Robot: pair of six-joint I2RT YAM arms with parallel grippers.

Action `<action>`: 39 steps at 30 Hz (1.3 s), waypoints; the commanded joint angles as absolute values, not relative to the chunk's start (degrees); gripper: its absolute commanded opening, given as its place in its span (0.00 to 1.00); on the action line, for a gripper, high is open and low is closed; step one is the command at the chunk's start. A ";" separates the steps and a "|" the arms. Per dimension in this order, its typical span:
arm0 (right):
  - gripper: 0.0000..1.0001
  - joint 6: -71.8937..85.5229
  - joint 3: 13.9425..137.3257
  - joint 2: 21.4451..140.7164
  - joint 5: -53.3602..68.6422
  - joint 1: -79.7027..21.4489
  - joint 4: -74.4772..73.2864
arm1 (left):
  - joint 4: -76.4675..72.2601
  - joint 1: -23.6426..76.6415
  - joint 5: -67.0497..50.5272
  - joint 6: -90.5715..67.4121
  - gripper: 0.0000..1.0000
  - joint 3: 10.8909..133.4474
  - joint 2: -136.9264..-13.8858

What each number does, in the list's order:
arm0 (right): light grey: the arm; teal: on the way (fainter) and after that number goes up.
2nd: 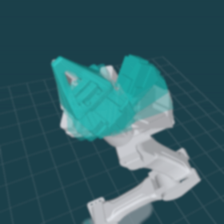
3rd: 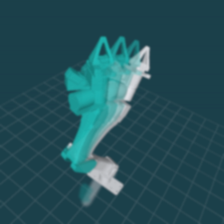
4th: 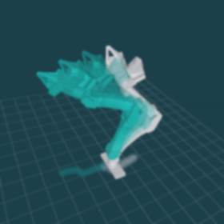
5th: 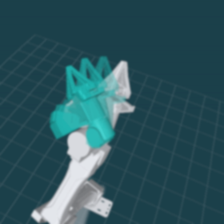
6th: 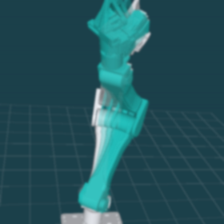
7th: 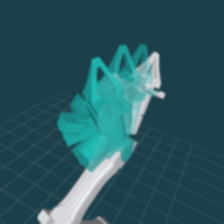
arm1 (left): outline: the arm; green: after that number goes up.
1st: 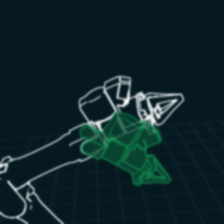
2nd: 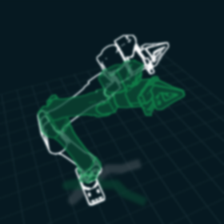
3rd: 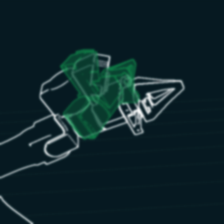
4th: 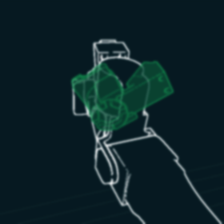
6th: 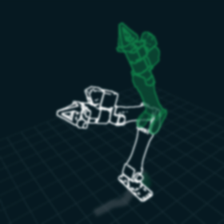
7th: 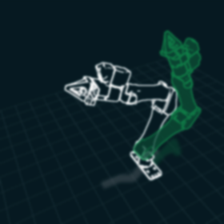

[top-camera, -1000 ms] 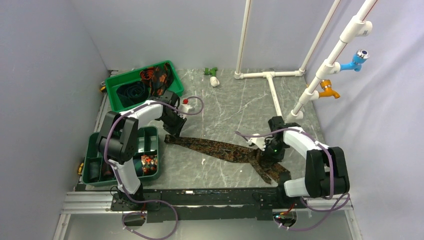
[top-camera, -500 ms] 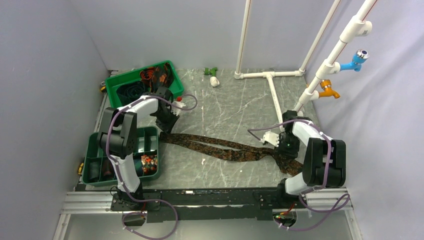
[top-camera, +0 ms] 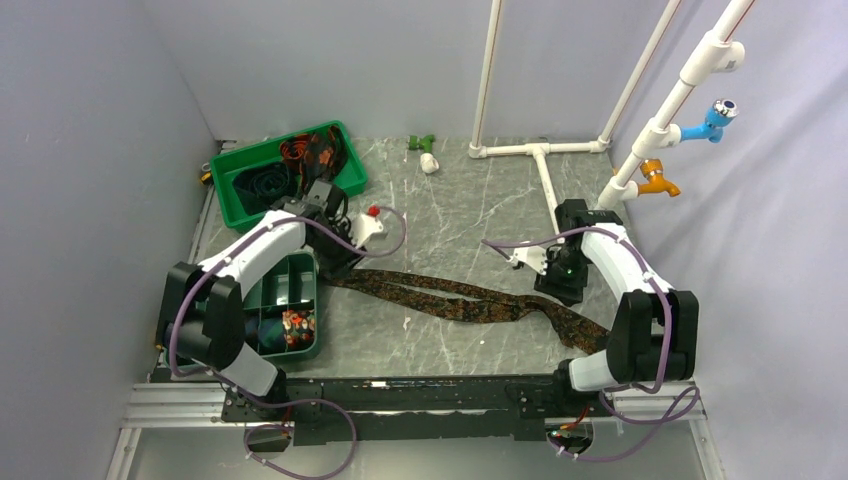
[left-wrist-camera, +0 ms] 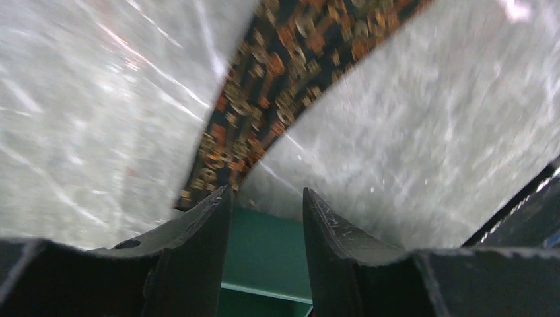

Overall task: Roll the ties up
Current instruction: Flatten out the tie at the center of the board.

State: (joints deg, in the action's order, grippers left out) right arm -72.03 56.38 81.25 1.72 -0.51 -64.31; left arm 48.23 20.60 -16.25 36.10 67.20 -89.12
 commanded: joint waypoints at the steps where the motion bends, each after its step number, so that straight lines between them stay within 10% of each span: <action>1: 0.54 -69.25 56.98 80.35 6.75 -1.32 -69.16 | 53.97 20.13 -13.82 44.90 0.46 59.20 -88.39; 12: 0.56 -66.96 50.14 78.13 7.27 -1.23 -68.11 | 48.01 12.34 -0.18 54.89 0.46 49.38 -87.01; 21: 0.60 -63.19 43.72 81.23 6.11 -0.87 -58.63 | 50.80 10.94 -21.64 43.48 0.61 66.17 -89.66; 30: 0.28 -76.68 38.39 83.08 -5.59 8.46 -47.77 | 42.70 13.18 -21.33 46.23 0.53 64.37 -91.46; 39: 0.22 -84.87 41.72 84.94 -9.40 12.62 -42.52 | 39.57 17.93 -20.67 51.09 0.61 62.59 -91.92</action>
